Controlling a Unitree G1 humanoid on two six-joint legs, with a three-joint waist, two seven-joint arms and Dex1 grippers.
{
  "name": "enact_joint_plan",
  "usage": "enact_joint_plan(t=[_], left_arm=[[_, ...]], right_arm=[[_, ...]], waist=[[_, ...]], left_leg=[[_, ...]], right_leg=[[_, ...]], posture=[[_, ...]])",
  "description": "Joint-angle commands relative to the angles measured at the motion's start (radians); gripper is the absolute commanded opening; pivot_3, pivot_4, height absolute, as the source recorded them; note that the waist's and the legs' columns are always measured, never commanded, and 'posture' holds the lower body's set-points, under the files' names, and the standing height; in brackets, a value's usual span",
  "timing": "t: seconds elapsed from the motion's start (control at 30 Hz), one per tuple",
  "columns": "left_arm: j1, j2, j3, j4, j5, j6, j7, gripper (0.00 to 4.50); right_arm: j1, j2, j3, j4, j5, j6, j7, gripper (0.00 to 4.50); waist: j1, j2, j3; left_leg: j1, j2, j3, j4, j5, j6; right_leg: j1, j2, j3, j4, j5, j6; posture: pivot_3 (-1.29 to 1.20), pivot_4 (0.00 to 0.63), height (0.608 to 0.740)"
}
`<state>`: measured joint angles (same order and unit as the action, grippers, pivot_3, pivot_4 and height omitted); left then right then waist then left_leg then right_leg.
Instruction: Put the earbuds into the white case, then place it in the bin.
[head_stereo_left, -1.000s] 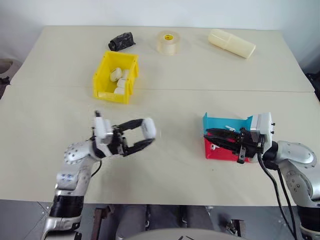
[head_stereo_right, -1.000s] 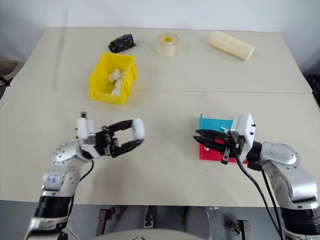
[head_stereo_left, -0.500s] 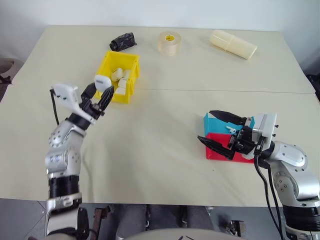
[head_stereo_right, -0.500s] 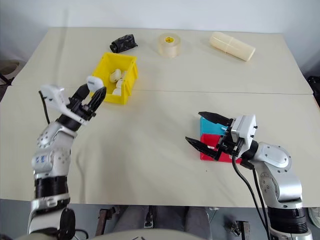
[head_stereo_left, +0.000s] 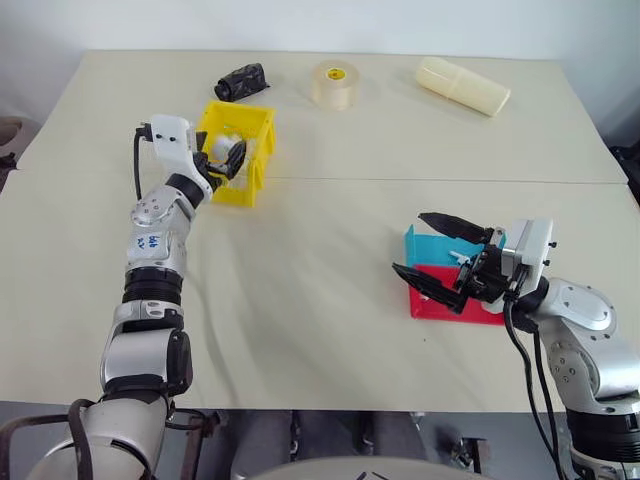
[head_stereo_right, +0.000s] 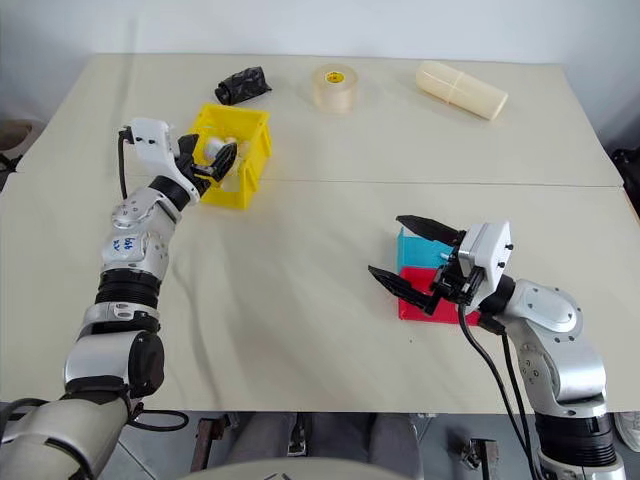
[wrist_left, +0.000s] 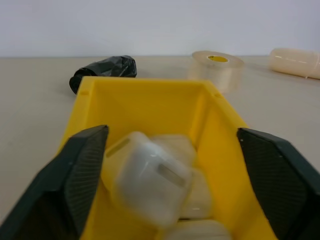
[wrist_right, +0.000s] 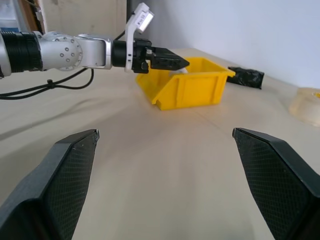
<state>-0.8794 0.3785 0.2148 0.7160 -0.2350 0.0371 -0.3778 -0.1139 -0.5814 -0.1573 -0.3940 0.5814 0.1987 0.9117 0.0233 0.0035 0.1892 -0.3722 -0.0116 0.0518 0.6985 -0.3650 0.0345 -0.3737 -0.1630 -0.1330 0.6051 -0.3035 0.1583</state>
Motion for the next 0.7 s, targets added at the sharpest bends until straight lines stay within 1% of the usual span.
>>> enact_joint_plan(t=[0.03, 0.07, 0.13, 0.2, 0.33, 0.4, 0.47, 0.53, 0.6, 0.7], left_arm=[[0.025, 0.034, -0.001, -0.094, -0.011, -0.029, -0.068, 4.48], [0.053, 0.044, -0.004, -0.142, -0.017, -0.035, -0.097, 4.48], [0.106, 0.065, -0.002, -0.242, -0.068, 0.047, -0.176, 4.48], [0.183, 0.107, -0.019, -0.361, -0.101, 0.094, -0.281, 4.48], [0.395, 0.209, -0.029, -0.611, -0.143, 0.048, -0.478, 4.48], [0.502, 0.257, -0.025, -0.704, -0.154, 0.053, -0.536, 4.48], [0.622, 0.303, -0.013, -0.759, -0.165, 0.013, -0.618, 4.48], [0.69, 0.322, -0.006, -0.782, -0.161, -0.019, -0.643, 4.48], [0.719, 0.328, -0.007, -0.788, -0.151, -0.026, -0.64, 4.48], [0.74, 0.325, -0.004, -0.793, -0.145, -0.035, -0.63, 4.48]], right_arm=[[0.0, -0.014, -0.018, -0.035, 0.013, -0.004, -0.001, 4.5], [0.002, -0.02, -0.025, -0.032, 0.015, -0.004, 0.004, 4.5], [0.005, -0.033, -0.036, -0.022, 0.017, -0.009, 0.02, 4.5], [0.01, -0.056, -0.047, -0.008, 0.026, -0.006, 0.05, 4.5], [0.022, -0.117, -0.072, 0.049, 0.044, -0.012, 0.144, 4.5], [0.026, -0.135, -0.084, 0.083, 0.055, -0.023, 0.188, 4.5], [0.022, -0.137, -0.094, 0.136, 0.038, -0.075, 0.232, 4.5], [0.024, -0.148, -0.094, 0.185, 0.014, -0.115, 0.276, 4.5], [0.03, -0.157, -0.098, 0.227, -0.001, -0.139, 0.304, 4.5], [0.035, -0.157, -0.112, 0.265, -0.003, -0.157, 0.315, 4.5]], waist=[[0.0, 0.0, 0.0], [-0.001, 0.0, 0.0], [-0.001, 0.0, 0.0], [-0.002, 0.0, 0.0], [-0.005, 0.0, 0.0], [-0.005, 0.0, 0.0], [-0.005, 0.0, 0.0], [-0.004, 0.001, 0.0], [0.006, 0.001, 0.0], [0.008, 0.001, 0.0]], left_leg=[[0.0, 0.0, 0.0, 0.0, 0.0, 0.0], [0.0, 0.0, 0.0, 0.0, 0.0, 0.0], [0.0, 0.0, 0.0, 0.0, 0.0, 0.0], [0.0, 0.0, 0.0, 0.0, 0.0, 0.0], [0.0, 0.005, 0.0, 0.0, 0.0, 0.0], [0.0, 0.006, 0.001, 0.0, 0.0, 0.0], [0.001, 0.006, 0.001, 0.0, 0.0, 0.0], [0.001, 0.007, 0.001, 0.0, 0.0, 0.0], [0.001, 0.007, 0.001, 0.0, 0.0, 0.0], [0.002, 0.006, 0.0, 0.001, 0.0, 0.0]], right_leg=[[0.0, 0.0, 0.0, 0.0, 0.0, 0.0], [0.0, 0.0, 0.0, 0.0, 0.0, 0.0], [0.0, 0.0, 0.0, 0.0, 0.0, 0.0], [0.0, 0.0, 0.0, 0.0, 0.0, 0.0], [0.0, 0.0, 0.001, 0.0, 0.0, 0.0], [0.0, 0.0, 0.001, -0.001, 0.0, 0.0], [0.0, 0.0, 0.001, -0.001, 0.0, 0.0], [0.0, 0.0, 0.002, -0.001, 0.0, 0.0], [0.001, 0.0, 0.001, 0.0, 0.0, 0.0], [0.003, -0.001, 0.001, 0.0, 0.0, 0.0]], posture=[[0.0, 0.15, 0.74], [0.0, 0.15, 0.74], [0.0, 0.15, 0.74], [0.0, 0.15, 0.74], [0.0, 0.15, 0.74], [0.0, 0.15, 0.74], [0.0, 0.15, 0.74], [0.0, 0.15, 0.74], [0.0, 0.15, 0.74], [0.0, 0.15, 0.74]])
